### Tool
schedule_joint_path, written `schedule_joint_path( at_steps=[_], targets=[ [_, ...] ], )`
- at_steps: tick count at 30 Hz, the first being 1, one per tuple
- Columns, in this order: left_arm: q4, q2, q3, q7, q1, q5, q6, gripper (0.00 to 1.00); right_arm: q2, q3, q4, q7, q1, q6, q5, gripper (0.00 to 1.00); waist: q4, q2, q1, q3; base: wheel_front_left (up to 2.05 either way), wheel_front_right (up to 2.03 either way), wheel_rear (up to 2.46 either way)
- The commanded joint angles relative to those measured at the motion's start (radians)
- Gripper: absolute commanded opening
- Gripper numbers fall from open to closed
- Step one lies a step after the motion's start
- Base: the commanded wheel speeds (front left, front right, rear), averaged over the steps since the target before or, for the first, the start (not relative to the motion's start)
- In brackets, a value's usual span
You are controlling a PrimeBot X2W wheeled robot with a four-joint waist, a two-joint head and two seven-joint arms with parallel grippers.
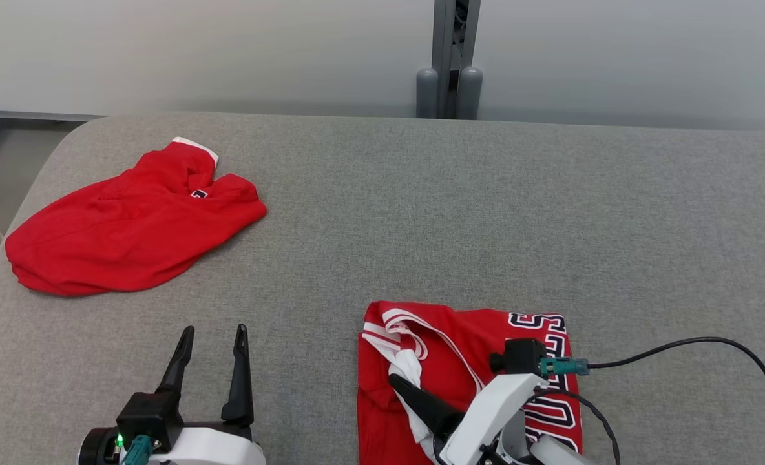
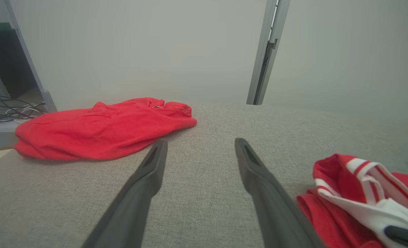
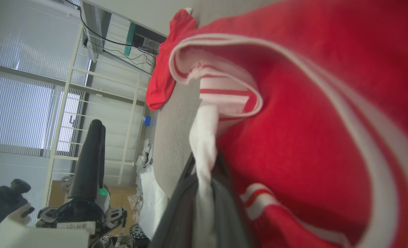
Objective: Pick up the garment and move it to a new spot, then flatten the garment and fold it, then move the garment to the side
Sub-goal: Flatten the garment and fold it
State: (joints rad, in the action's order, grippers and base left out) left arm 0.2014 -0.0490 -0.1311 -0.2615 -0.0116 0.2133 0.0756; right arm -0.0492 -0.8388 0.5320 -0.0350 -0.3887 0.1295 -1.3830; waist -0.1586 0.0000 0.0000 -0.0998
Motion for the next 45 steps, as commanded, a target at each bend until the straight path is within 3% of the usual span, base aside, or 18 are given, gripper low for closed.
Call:
schedule_joint_path(
  at_steps=[1,2,3,19,26,31,35,36,41,45],
  targets=[
    [-0.001,-0.003,0.001,-0.004,0.021,-0.002,0.003,1.00,-0.004,-0.011,0.009,0.009,-0.016,0.002,-0.012,0.21,-0.001,0.0000,0.0000,-0.001,0.00,0.00,0.00],
    [0.000,-0.003,0.002,-0.004,0.021,-0.002,0.004,1.00,-0.004,-0.021,0.015,0.016,-0.022,0.002,-0.021,0.86,0.000,0.0000,0.0000,-0.001,0.00,0.00,0.00],
    [0.001,-0.003,0.003,-0.004,0.021,-0.002,0.004,1.00,-0.004,-0.032,0.023,0.017,-0.025,0.002,-0.030,1.00,0.001,0.0000,0.0000,0.000,0.00,0.00,0.00],
    [0.006,-0.003,0.019,-0.004,-0.012,-0.005,0.012,1.00,-0.004,-0.157,-0.055,0.047,-0.106,0.002,-0.118,1.00,0.070,0.0000,0.0000,0.060,0.00,0.00,0.00],
    [-0.004,-0.003,0.032,-0.004,-0.032,-0.007,0.014,1.00,-0.034,-0.125,-0.138,0.075,-0.159,0.002,-0.055,1.00,0.121,0.0000,0.0000,0.094,0.00,0.00,0.00],
    [-0.016,-0.003,0.043,-0.004,-0.041,-0.010,0.014,1.00,-0.120,-0.044,-0.167,0.140,-0.186,0.002,0.066,1.00,0.154,0.0000,0.0000,0.104,0.00,0.00,0.00],
    [-0.026,-0.003,0.049,-0.004,-0.036,-0.012,0.009,1.00,-0.211,0.039,-0.139,0.210,-0.203,0.002,0.241,1.00,0.178,0.0000,0.0000,0.106,0.00,0.00,0.00],
    [-0.026,-0.003,0.049,-0.004,-0.036,-0.012,0.009,1.00,-0.211,0.039,-0.139,0.210,-0.203,0.002,0.241,1.00,0.178,0.0000,0.0000,0.106,0.00,0.00,0.00],
    [-0.046,-0.003,0.053,-0.004,-0.027,-0.011,0.005,1.00,-0.272,0.185,-0.101,0.273,-0.156,0.002,0.482,1.00,0.205,0.0000,0.0000,0.105,0.00,0.00,0.00],
    [-0.063,-0.003,0.058,-0.004,-0.026,-0.010,0.000,1.00,-0.274,0.322,-0.115,0.295,-0.076,0.002,0.680,1.00,0.224,0.0000,0.0000,0.102,0.00,0.00,0.00]
  ],
)
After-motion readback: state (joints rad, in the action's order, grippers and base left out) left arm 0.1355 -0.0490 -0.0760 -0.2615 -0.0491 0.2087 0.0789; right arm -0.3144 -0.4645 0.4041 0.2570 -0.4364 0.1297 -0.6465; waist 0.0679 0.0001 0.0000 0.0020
